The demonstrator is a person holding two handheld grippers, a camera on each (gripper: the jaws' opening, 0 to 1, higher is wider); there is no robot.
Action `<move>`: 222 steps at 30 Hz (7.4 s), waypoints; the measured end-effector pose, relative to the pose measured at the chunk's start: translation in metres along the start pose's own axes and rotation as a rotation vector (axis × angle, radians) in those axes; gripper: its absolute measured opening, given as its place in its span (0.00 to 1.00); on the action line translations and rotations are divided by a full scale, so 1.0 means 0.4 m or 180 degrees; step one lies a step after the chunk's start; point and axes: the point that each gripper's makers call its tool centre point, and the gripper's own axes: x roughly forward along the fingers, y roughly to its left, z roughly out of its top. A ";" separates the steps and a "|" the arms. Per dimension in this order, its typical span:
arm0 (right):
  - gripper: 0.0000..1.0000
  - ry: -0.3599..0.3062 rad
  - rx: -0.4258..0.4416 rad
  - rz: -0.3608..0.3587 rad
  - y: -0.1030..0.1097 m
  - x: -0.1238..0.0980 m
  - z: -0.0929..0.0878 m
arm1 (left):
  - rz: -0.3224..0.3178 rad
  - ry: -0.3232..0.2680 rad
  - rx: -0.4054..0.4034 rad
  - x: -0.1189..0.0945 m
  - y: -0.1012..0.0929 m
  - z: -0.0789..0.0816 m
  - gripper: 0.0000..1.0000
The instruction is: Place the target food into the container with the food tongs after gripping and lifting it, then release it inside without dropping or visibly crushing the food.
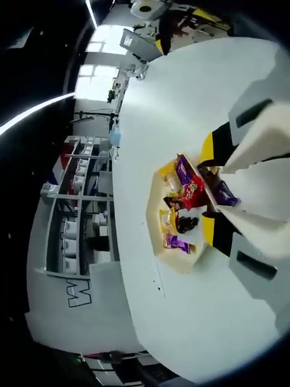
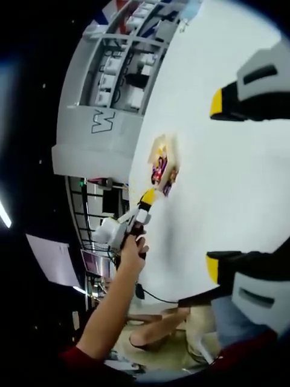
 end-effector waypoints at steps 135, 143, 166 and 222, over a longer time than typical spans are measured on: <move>0.88 0.0055 0.0153 -0.0031 -0.034 -0.005 -0.058 | -0.0039 -0.0239 0.0066 0.089 0.002 0.117 0.24; 0.87 0.0083 0.0167 -0.0050 -0.041 -0.007 -0.068 | 0.0037 -0.0266 0.0105 0.097 -0.006 0.135 0.24; 0.88 0.0087 0.0185 -0.0043 -0.055 0.010 -0.067 | 0.0149 -0.0331 0.0452 0.065 -0.026 0.145 0.29; 0.87 0.0067 0.0157 -0.0064 -0.056 -0.003 -0.061 | -0.0333 -0.0252 0.0428 0.114 -0.120 0.000 0.29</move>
